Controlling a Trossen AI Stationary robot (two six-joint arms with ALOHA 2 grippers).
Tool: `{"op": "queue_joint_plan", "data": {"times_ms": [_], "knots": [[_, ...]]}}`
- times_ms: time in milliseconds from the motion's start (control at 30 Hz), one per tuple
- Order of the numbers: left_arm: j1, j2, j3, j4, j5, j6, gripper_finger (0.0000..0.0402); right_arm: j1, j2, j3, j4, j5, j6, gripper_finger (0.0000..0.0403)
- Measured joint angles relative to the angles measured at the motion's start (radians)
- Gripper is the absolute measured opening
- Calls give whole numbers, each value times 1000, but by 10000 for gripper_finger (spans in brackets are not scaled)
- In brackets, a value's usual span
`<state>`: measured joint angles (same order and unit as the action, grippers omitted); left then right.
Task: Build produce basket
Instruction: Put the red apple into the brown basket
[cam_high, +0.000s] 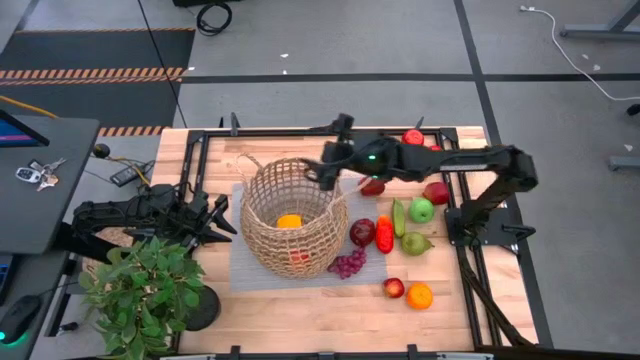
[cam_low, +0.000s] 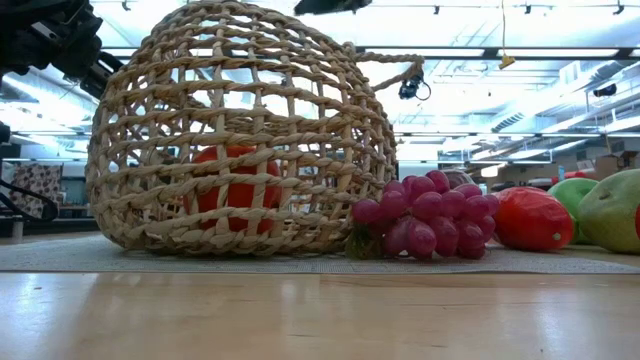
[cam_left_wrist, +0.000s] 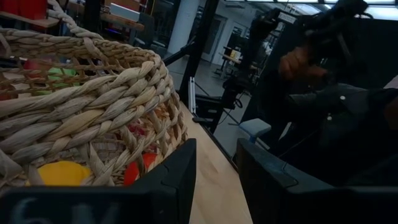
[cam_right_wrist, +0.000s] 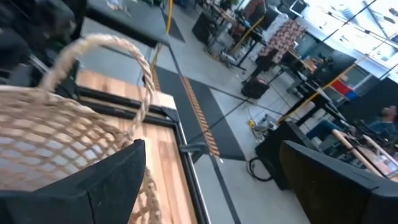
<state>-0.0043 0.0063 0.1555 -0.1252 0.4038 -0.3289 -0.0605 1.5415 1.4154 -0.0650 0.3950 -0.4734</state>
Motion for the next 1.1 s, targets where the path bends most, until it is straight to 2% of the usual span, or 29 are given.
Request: {"op": "queue_joint_plan", "data": {"times_ms": [100, 267, 500, 667, 833, 967, 1100], "knots": [[0, 0, 0, 0, 0, 0, 121, 24, -92, -71, -1, -23, 18, 369], [0, 0, 0, 0, 0, 0, 121, 74, -231, -220, -1, -164, 109, 367], [0, 0, 0, 0, 0, 0, 121, 177, -381, -427, -32, -289, 221, 367], [0, 0, 0, 0, 0, 0, 121, 245, -434, -533, -82, -293, 336, 367], [0, 0, 0, 0, 0, 0, 121, 288, -433, -628, -93, -293, 438, 367], [0, 0, 0, 0, 0, 0, 121, 281, -426, -707, -99, -229, 526, 367], [0, 0, 0, 0, 0, 0, 121, 236, -416, -769, -58, -223, 624, 367]]}}
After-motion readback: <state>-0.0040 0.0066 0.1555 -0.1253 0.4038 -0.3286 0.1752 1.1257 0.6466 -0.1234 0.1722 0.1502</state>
